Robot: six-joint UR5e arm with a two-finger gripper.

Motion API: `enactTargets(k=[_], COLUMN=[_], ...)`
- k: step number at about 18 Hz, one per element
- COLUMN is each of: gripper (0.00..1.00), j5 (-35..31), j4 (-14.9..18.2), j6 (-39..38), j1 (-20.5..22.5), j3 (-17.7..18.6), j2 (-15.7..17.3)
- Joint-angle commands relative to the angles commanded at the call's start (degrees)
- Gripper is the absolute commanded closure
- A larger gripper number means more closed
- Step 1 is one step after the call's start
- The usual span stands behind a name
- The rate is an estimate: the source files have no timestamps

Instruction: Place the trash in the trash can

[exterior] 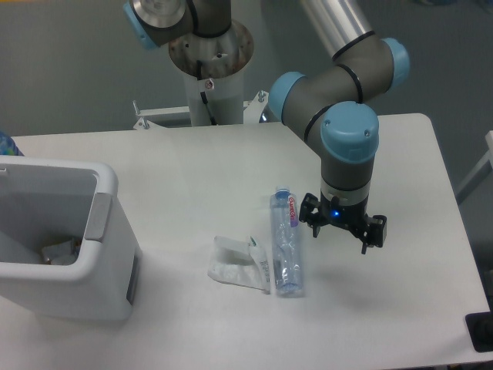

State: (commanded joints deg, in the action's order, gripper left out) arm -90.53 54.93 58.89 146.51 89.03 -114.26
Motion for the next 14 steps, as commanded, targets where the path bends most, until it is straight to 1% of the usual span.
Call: enactTargets(k=[5, 8, 11, 14], gripper=[0.0, 0.0, 0.0, 0.0], j5=[0.0, 0.0, 0.0, 0.2], j4=[0.0, -2.2, -4.7, -6.0], j6=[0.0, 0.1, -0.2, -0.4], j1=[-0.1, -0.1, -0.3, -0.4], j3=[0.5, 1.7, 3.9, 7.5], j2=[0.0, 0.0, 0.3, 1.2])
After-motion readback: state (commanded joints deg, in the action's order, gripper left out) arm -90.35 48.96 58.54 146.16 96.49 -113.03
